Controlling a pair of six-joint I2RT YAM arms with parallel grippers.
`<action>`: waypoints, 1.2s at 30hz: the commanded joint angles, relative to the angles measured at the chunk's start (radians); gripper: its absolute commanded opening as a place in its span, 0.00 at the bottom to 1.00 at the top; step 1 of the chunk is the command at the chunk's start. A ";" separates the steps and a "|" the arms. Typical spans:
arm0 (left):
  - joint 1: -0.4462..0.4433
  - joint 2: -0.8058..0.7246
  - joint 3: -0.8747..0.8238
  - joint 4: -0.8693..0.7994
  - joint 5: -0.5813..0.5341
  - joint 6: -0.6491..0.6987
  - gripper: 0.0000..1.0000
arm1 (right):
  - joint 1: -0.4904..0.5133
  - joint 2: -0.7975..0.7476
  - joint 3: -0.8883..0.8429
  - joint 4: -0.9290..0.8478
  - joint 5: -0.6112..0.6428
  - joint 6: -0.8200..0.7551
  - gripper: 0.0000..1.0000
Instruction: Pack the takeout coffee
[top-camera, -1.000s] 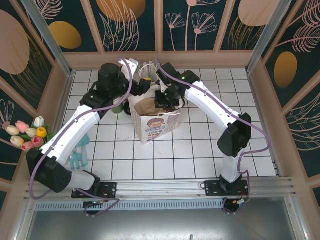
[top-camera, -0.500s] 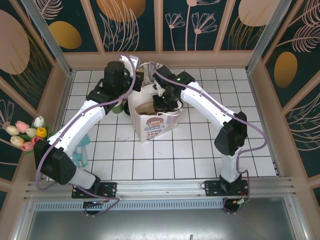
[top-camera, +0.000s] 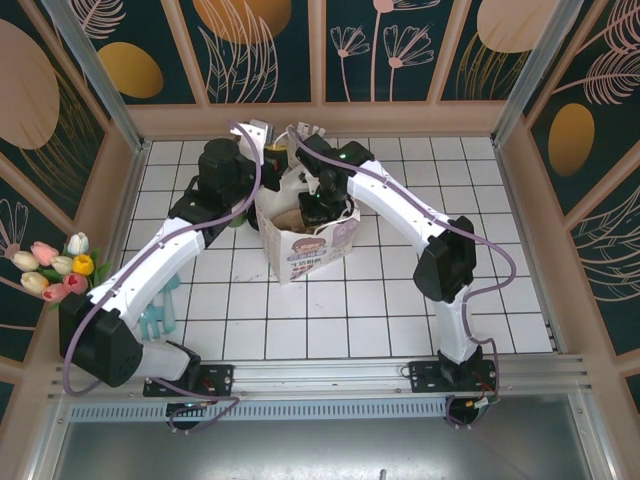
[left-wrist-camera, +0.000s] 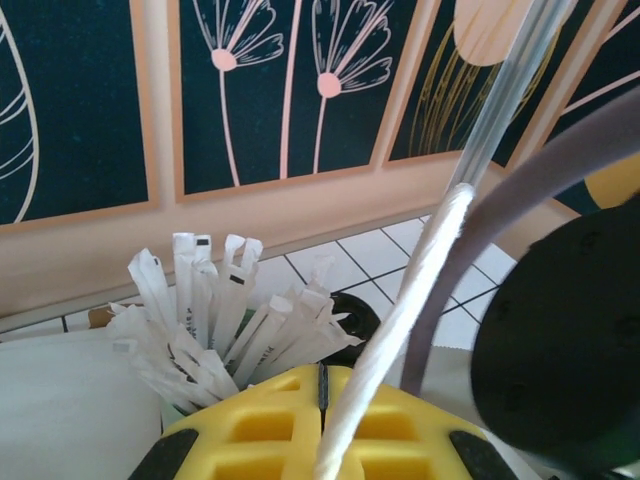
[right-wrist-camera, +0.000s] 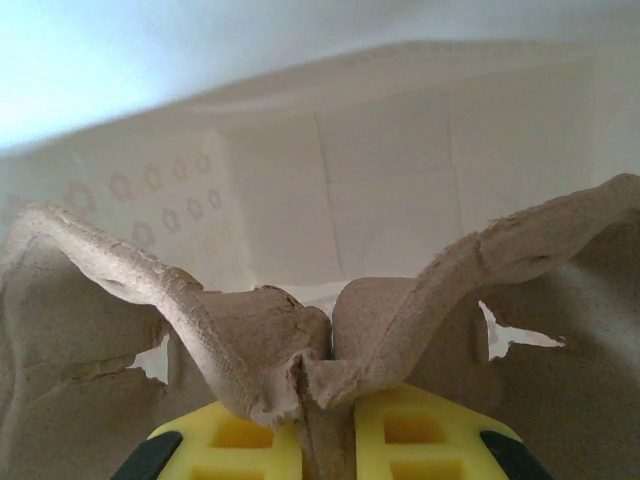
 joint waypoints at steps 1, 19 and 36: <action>0.005 -0.043 -0.007 0.076 0.063 -0.003 0.11 | 0.013 0.034 0.002 -0.044 -0.007 0.003 0.10; -0.126 -0.248 -0.141 -0.181 0.380 0.187 0.71 | 0.017 0.012 0.025 0.051 -0.003 0.087 0.08; -0.199 -0.099 -0.095 -0.364 0.572 0.375 0.74 | 0.024 0.016 0.033 0.071 -0.002 0.125 0.08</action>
